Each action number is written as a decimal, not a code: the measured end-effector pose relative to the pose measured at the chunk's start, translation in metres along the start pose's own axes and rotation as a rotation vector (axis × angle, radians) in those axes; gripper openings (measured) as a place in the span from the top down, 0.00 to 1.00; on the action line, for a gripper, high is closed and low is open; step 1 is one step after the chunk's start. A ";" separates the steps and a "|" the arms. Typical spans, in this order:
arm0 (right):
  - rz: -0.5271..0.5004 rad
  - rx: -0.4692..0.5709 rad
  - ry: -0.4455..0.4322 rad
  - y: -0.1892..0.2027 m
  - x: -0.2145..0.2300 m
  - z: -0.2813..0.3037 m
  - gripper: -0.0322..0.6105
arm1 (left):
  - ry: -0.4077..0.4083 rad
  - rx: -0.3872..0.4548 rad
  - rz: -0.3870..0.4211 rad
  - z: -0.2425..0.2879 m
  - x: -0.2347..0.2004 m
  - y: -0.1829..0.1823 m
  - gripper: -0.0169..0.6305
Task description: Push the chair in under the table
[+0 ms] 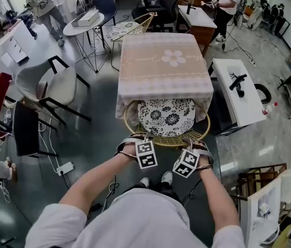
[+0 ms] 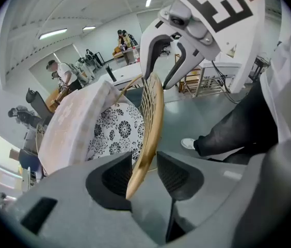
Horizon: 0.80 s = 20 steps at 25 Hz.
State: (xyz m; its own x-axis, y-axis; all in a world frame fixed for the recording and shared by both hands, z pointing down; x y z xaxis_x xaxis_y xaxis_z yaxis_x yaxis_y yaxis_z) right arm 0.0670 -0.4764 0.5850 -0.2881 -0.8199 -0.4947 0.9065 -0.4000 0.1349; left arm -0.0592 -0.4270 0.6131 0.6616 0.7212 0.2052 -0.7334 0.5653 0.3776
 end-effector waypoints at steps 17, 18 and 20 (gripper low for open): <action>0.561 0.167 0.246 -0.036 0.003 -0.085 0.91 | -0.015 0.440 -0.355 -0.089 0.002 -0.039 0.85; 0.589 0.180 0.258 -0.036 0.003 -0.091 0.91 | -0.022 0.462 -0.391 -0.094 0.002 -0.040 0.86; 0.675 0.215 0.280 -0.036 0.004 -0.102 0.92 | -0.032 0.504 -0.466 -0.105 0.003 -0.041 0.90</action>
State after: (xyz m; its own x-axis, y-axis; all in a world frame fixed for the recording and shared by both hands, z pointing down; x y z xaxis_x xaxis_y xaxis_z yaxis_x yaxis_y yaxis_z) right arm 0.0645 -0.4232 0.4903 0.4224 -0.7920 -0.4408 0.7701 0.0570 0.6354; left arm -0.0439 -0.4059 0.5037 0.9003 0.4314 -0.0573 -0.2138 0.5531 0.8053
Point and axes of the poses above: the fingertips, and each gripper's own axes: z forward along the fingers, x to its right, y out of its underside, the point moved 5 cm from there along -z, backward along the fingers, and after that the axes turned 7 degrees about -z, right-handed, at the moved point
